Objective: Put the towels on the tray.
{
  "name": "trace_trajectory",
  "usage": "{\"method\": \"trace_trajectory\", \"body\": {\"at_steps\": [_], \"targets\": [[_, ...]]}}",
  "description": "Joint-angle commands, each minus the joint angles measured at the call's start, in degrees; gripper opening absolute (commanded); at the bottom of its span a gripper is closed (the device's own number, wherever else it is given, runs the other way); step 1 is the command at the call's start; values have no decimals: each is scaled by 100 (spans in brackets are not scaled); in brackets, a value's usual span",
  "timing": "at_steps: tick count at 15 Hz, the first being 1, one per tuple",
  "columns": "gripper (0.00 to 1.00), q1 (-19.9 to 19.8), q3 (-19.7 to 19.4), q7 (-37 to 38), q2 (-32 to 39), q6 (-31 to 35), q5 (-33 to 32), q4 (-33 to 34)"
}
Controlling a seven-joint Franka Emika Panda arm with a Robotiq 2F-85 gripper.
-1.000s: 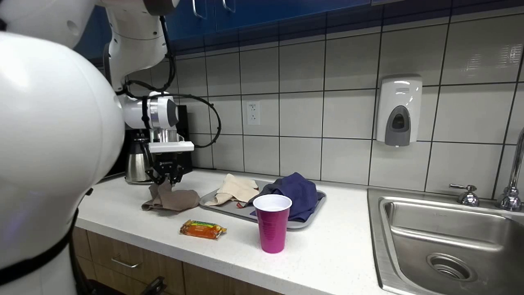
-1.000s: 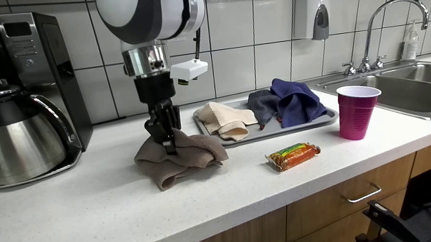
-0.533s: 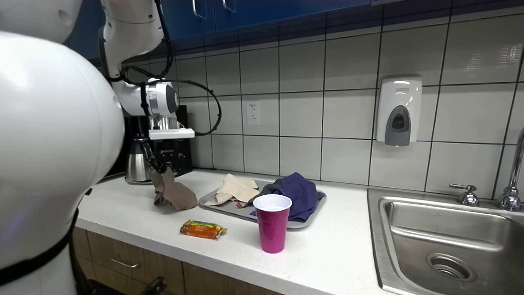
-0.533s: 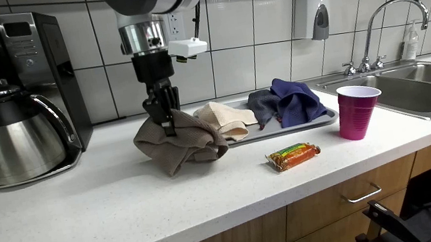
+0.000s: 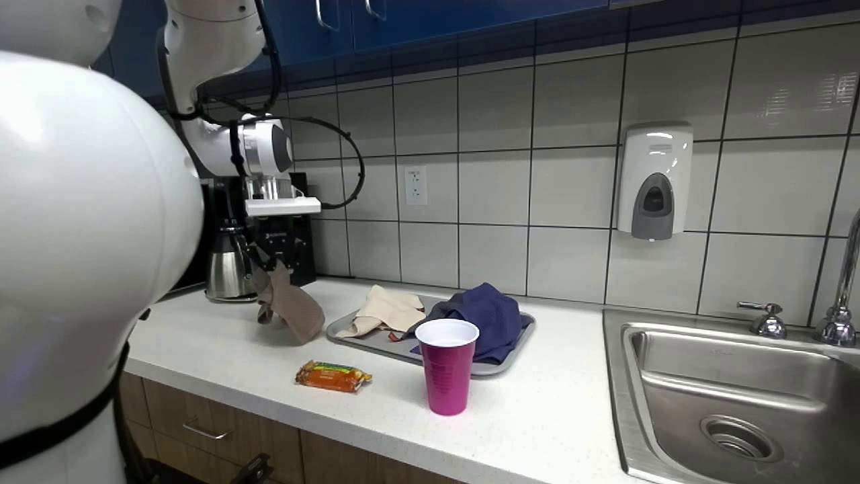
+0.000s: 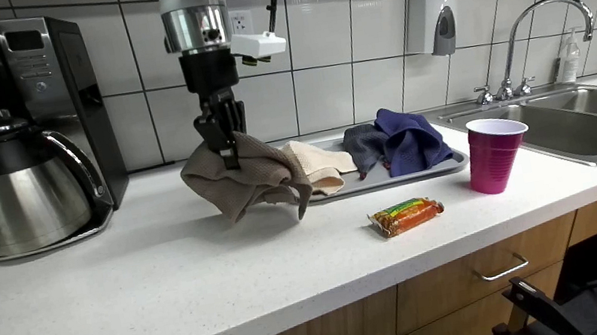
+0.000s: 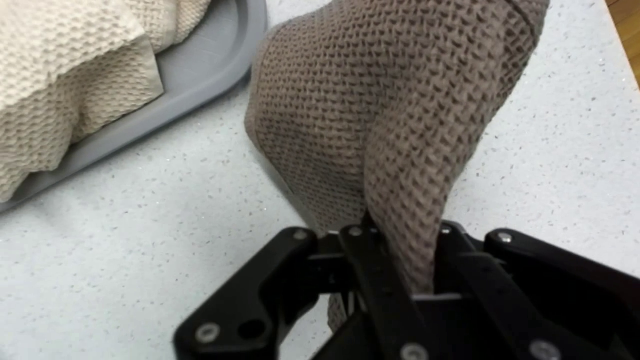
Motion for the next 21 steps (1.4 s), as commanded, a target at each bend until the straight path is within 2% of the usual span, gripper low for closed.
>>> {"method": "trace_trajectory", "body": {"at_steps": [1, 11, 21], "targets": [[3, -106, -30, 86, -277, -1, 31, -106], [3, -287, -377, 612, -292, 158, 29, -29], [3, -661, -719, 1062, -393, 256, 181, -121]]}}
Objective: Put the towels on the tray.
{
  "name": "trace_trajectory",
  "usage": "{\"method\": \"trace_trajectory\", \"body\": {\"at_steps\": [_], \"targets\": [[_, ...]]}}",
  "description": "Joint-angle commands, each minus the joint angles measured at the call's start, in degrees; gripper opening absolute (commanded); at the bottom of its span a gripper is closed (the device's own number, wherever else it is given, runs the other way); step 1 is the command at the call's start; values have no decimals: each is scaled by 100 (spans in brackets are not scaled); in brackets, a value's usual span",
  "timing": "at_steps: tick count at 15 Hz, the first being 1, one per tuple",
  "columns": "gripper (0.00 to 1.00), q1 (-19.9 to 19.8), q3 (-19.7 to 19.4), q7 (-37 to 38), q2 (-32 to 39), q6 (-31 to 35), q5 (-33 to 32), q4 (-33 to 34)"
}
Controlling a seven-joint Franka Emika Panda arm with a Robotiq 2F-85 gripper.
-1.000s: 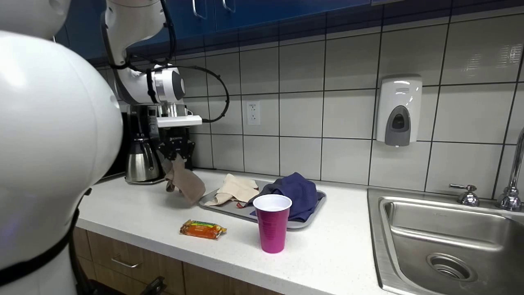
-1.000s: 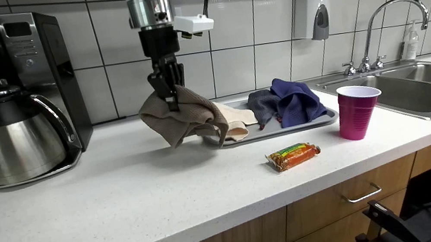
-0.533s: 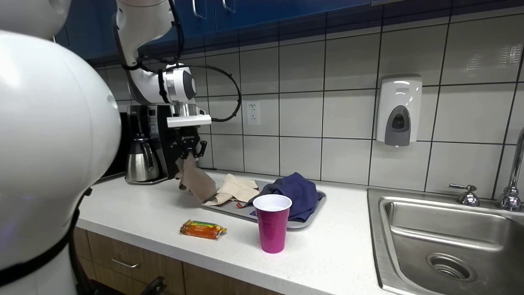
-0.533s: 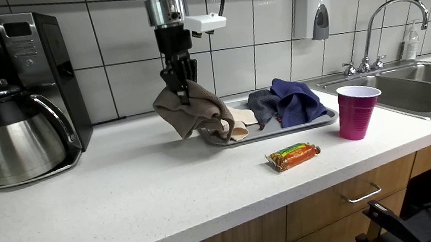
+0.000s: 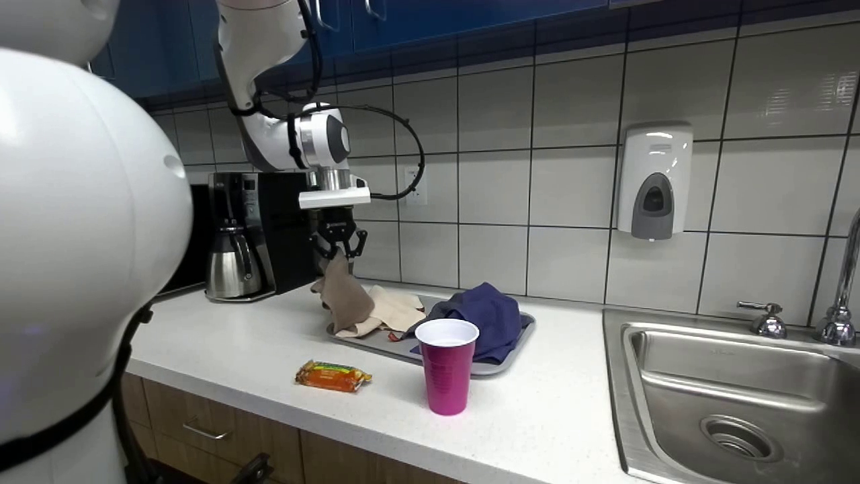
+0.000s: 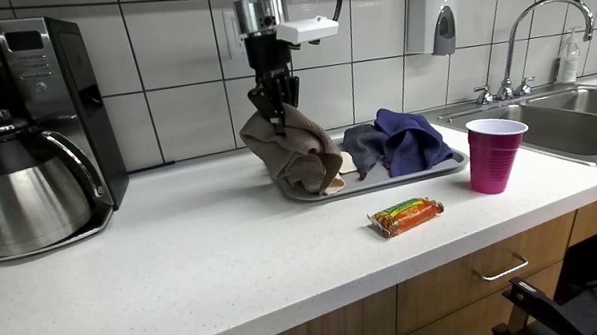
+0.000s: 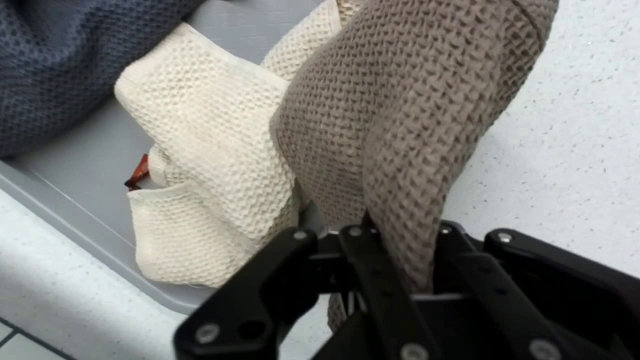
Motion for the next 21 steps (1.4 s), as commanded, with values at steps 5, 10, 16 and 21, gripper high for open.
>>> {"method": "trace_trajectory", "body": {"at_steps": [5, 10, 16, 21], "targets": [[3, -265, -209, 437, -348, 66, 98, -198], [3, -349, -338, 641, -502, 107, 55, -358], [3, -405, -516, 968, -554, 216, 10, -593], [3, -543, -668, 1274, -485, 417, 105, -716]]}}
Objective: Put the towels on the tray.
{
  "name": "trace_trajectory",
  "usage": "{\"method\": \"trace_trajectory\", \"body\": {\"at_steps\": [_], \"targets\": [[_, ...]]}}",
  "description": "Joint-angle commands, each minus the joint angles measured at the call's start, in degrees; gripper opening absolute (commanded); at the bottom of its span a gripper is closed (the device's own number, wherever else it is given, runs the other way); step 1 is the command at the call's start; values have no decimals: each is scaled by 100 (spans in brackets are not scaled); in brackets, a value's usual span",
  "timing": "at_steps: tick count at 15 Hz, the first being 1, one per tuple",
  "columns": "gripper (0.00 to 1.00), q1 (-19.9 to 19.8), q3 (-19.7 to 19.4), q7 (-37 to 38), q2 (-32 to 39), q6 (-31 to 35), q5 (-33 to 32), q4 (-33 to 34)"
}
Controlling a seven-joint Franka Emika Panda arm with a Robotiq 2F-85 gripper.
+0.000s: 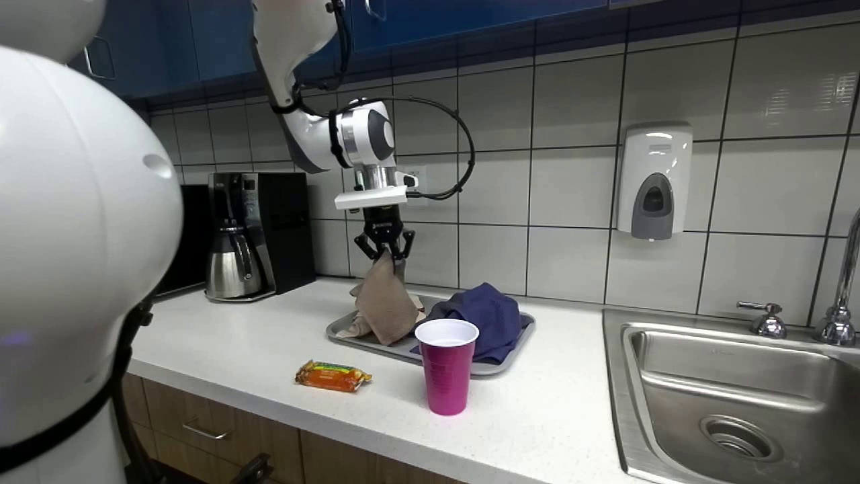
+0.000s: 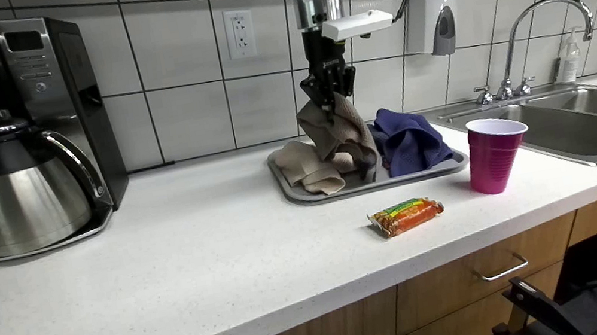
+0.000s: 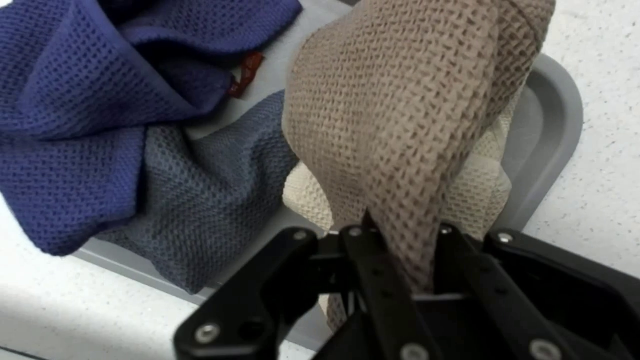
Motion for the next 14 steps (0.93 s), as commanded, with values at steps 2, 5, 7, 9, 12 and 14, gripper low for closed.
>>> {"method": "trace_trajectory", "body": {"at_steps": [2, 5, 7, 9, 12, 14], "targets": [[3, -135, -88, 368, -73, 270, 90, -250], [3, -117, -137, 526, 37, 296, 33, -267], [3, -128, -126, 563, 139, 311, 95, -251], [3, -137, -119, 598, 256, 332, 151, -199], [3, -111, -134, 658, 391, 363, 181, -126], [3, -96, -168, 726, 485, 409, 150, -45]]}}
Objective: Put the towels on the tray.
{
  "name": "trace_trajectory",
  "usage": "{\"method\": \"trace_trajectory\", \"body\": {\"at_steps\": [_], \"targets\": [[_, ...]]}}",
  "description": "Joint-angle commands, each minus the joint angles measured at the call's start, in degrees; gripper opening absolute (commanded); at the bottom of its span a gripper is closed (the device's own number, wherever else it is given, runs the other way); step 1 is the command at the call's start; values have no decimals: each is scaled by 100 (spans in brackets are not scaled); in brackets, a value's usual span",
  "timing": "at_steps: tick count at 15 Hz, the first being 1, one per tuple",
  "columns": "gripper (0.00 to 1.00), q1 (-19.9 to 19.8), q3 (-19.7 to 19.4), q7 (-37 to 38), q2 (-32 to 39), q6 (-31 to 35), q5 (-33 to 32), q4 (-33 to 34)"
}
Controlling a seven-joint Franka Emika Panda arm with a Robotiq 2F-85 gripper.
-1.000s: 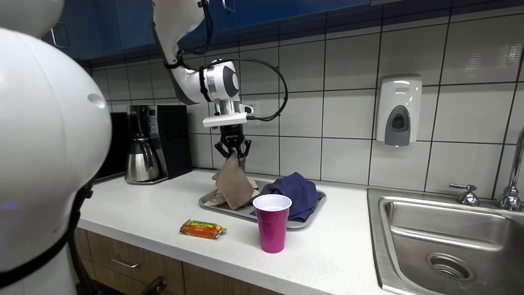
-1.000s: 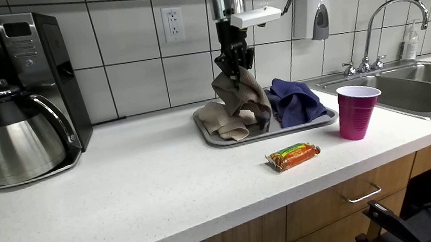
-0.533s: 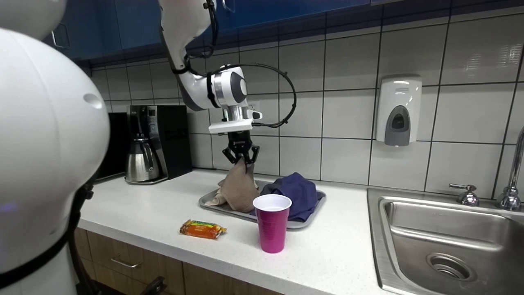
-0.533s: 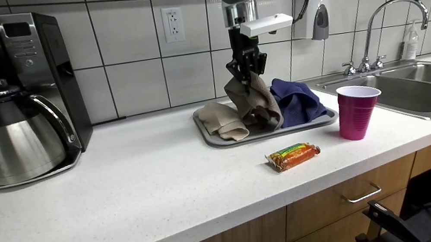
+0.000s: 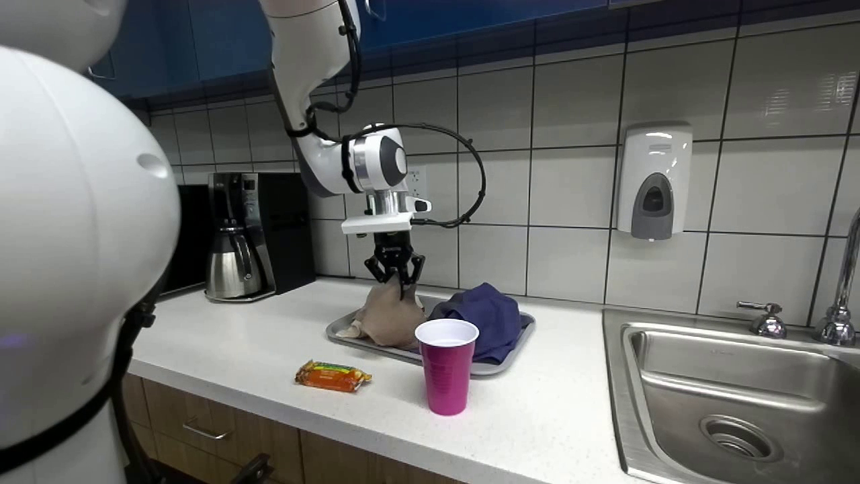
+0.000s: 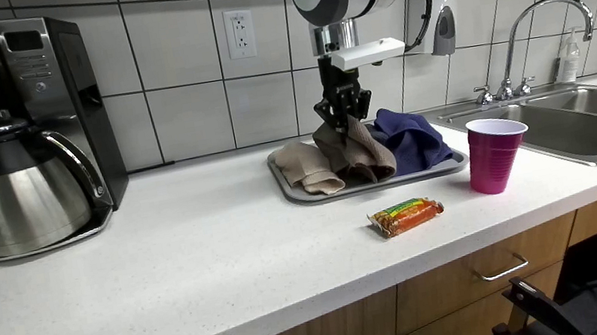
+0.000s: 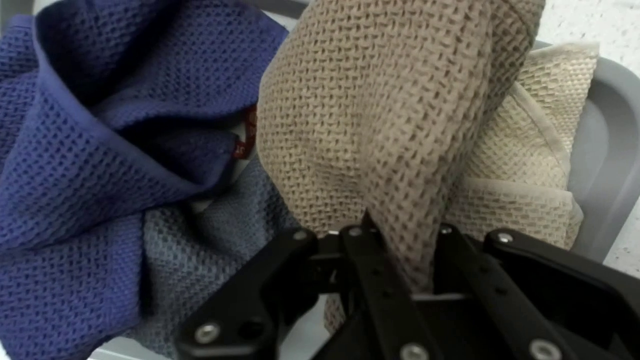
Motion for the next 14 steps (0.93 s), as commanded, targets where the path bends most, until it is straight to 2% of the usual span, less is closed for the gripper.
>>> {"method": "trace_trajectory", "body": {"at_steps": [1, 10, 11, 14], "targets": [[3, 10, -45, 220, 155, 76, 10, 198], [3, 47, -264, 450, 657, -17, -70, 753], [32, 53, -266, 459, 679, -45, -62, 787], [52, -10, -151, 348, 567, -95, 135, 750]]}}
